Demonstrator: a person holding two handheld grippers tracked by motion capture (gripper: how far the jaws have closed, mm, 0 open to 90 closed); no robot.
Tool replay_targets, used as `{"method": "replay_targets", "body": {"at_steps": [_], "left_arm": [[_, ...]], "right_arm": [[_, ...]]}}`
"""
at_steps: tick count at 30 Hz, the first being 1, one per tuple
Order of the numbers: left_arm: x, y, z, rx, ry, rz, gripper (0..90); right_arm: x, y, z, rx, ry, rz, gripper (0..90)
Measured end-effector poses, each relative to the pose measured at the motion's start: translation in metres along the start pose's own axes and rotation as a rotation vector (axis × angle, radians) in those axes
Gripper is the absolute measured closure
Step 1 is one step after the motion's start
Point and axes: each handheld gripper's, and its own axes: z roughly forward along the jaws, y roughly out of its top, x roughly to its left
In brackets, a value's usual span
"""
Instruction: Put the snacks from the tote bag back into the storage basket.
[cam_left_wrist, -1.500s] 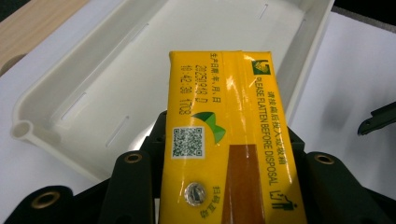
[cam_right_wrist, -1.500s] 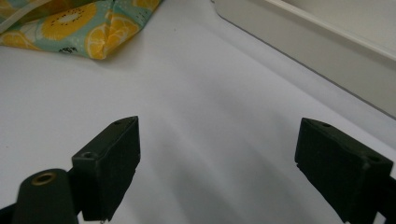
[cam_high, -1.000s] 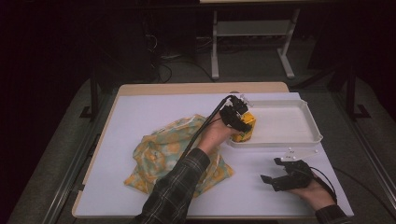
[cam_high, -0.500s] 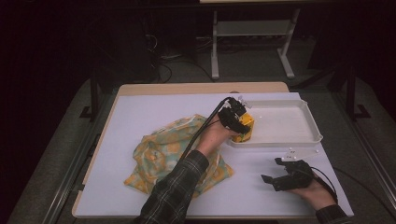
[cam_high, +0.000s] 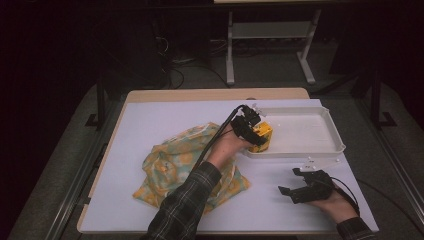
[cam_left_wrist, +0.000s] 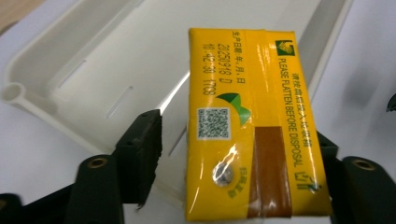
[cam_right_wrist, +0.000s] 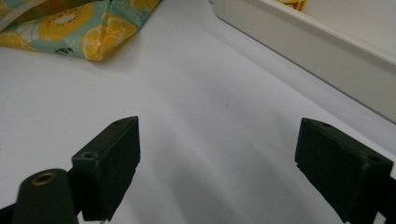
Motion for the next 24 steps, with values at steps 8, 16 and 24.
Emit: {"method": "replay_targets", "body": {"at_steps": [8, 16, 24], "left_arm": [[-0.004, -0.001, -0.016, 0.008, -0.009, -0.001, 24.2], [-0.005, -0.009, -0.040, 0.010, -0.019, 0.018, 22.6], [0.000, -0.027, -0.068, -0.014, -0.009, 0.015, 22.3]], "right_arm": [[0.001, -0.001, -0.001, 0.000, -0.008, 0.000, 13.7], [0.002, -0.001, -0.002, 0.004, -0.011, -0.001, 13.7], [0.003, -0.001, -0.001, 0.012, -0.013, -0.004, 13.7]]}}
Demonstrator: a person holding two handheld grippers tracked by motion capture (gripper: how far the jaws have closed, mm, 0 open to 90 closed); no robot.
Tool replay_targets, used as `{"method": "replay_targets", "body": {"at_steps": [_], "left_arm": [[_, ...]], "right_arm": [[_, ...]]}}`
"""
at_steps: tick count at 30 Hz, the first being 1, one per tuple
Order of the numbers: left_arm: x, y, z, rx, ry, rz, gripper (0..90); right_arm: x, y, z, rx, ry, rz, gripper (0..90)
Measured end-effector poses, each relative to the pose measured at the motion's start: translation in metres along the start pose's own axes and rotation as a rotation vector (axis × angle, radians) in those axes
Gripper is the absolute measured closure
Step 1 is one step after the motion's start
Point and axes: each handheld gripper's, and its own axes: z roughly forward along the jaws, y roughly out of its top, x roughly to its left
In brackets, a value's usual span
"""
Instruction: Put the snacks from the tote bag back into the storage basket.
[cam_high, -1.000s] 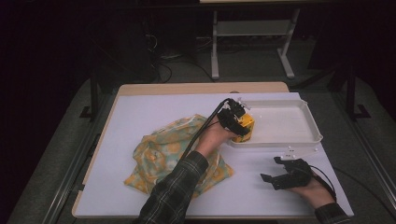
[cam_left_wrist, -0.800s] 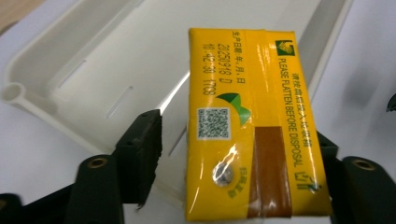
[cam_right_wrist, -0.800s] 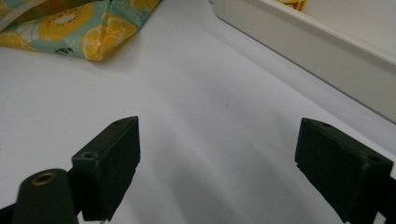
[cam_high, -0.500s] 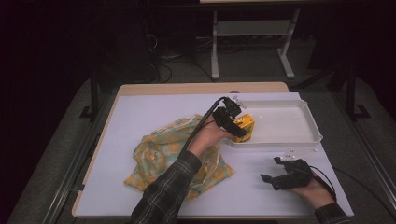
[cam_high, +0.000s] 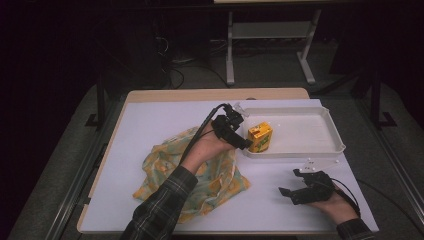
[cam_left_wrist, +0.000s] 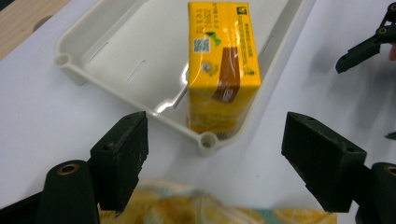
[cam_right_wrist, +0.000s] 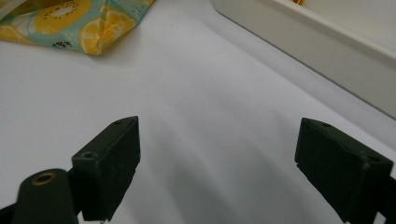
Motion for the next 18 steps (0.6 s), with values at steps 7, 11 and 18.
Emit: {"method": "replay_targets", "body": {"at_steps": [7, 11, 18], "left_arm": [[-0.001, -0.019, -0.022, -0.010, 0.017, 0.013, 18.5], [-0.001, -0.028, -0.031, -0.016, 0.021, 0.007, 17.7], [-0.002, -0.047, -0.045, -0.026, 0.020, 0.006, 17.5]], "right_arm": [[0.001, 0.000, 0.000, 0.013, -0.007, 0.003, 13.7], [0.001, -0.001, 0.000, 0.011, -0.010, -0.003, 13.7], [0.001, -0.002, -0.001, 0.017, -0.014, 0.001, 13.7]]}}
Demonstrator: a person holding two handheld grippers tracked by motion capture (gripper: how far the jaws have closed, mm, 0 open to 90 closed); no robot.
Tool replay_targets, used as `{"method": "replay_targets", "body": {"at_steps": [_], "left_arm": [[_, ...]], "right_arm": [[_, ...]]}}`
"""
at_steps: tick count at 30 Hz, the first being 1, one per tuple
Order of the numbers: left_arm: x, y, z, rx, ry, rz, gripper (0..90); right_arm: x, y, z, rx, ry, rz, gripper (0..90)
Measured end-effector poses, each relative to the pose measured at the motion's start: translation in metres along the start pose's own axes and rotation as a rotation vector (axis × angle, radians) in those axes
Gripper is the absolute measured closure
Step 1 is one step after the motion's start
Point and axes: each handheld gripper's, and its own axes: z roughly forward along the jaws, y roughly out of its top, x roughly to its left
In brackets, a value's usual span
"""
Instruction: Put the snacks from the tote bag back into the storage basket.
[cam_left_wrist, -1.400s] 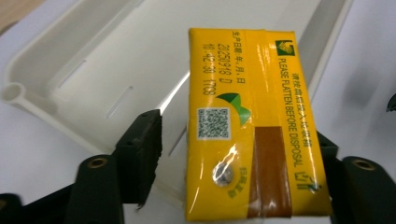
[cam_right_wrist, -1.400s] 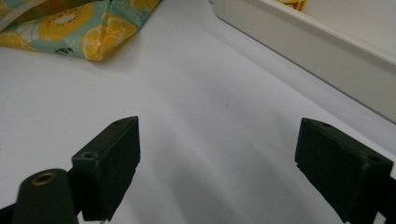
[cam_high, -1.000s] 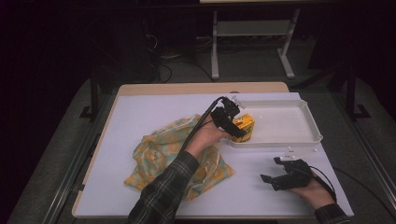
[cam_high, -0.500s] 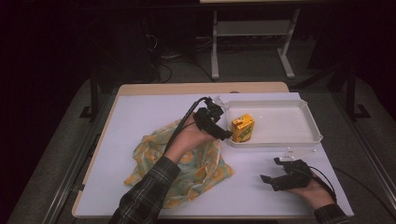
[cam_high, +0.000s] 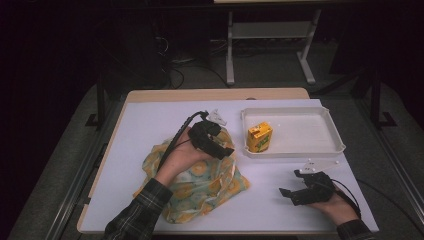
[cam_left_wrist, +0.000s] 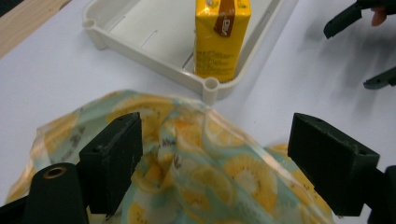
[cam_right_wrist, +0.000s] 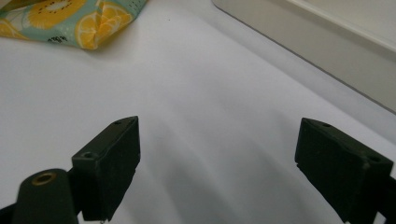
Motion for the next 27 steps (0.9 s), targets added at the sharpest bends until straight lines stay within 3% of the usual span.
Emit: {"method": "replay_targets", "body": {"at_steps": [15, 20, 27], "left_arm": [[0.003, -0.048, -0.032, -0.023, 0.028, -0.026, 17.6], [0.004, -0.066, -0.046, -0.037, 0.049, -0.035, 17.5], [0.006, -0.095, -0.068, -0.061, 0.077, -0.060, 17.6]], "right_arm": [[-0.004, 0.013, -0.009, 0.006, 0.009, 0.020, 14.7], [-0.006, 0.019, -0.011, -0.003, -0.001, 0.023, 20.8], [-0.010, 0.029, -0.015, -0.032, 0.010, 0.020, 36.6]]}}
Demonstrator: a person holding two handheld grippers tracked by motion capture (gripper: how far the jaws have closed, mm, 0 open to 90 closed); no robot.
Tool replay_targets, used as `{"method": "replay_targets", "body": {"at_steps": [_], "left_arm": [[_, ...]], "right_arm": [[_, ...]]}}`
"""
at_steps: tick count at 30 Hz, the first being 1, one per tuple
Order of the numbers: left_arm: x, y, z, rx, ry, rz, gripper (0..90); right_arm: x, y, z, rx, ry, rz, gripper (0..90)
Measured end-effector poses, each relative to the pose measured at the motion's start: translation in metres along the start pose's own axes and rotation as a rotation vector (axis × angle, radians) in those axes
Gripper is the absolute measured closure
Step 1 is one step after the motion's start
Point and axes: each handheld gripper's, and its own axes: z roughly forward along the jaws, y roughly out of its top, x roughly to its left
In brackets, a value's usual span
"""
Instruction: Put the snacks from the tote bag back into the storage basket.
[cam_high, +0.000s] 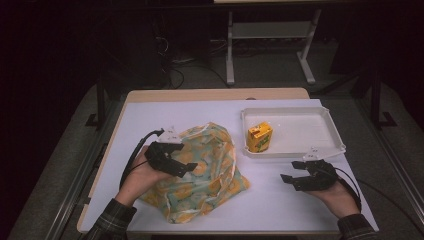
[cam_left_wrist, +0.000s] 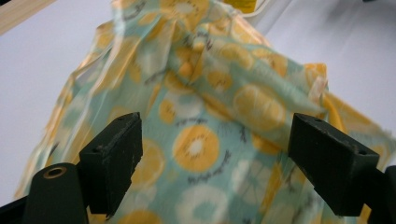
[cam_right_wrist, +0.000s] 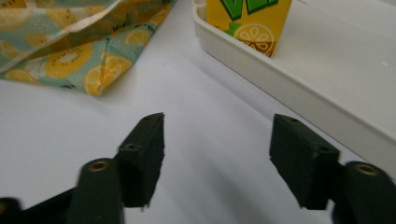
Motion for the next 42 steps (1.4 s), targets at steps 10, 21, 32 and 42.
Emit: {"method": "replay_targets", "body": {"at_steps": [10, 21, 32, 42], "left_arm": [[0.010, -0.049, -0.033, -0.031, 0.067, -0.063, 17.7], [0.023, -0.095, -0.063, -0.060, 0.140, -0.145, 17.4], [0.025, -0.127, -0.069, -0.033, 0.166, -0.166, 17.4], [0.029, -0.146, -0.066, -0.019, 0.174, -0.200, 17.4]], "right_arm": [[-0.011, 0.023, 0.002, -0.033, 0.019, -0.014, 74.6], [-0.028, 0.047, 0.012, -0.061, 0.020, -0.030, 89.7], [-0.052, 0.063, 0.034, -0.056, 0.001, -0.013, 89.8], [-0.065, 0.071, 0.054, -0.031, 0.013, -0.014, 89.8]]}}
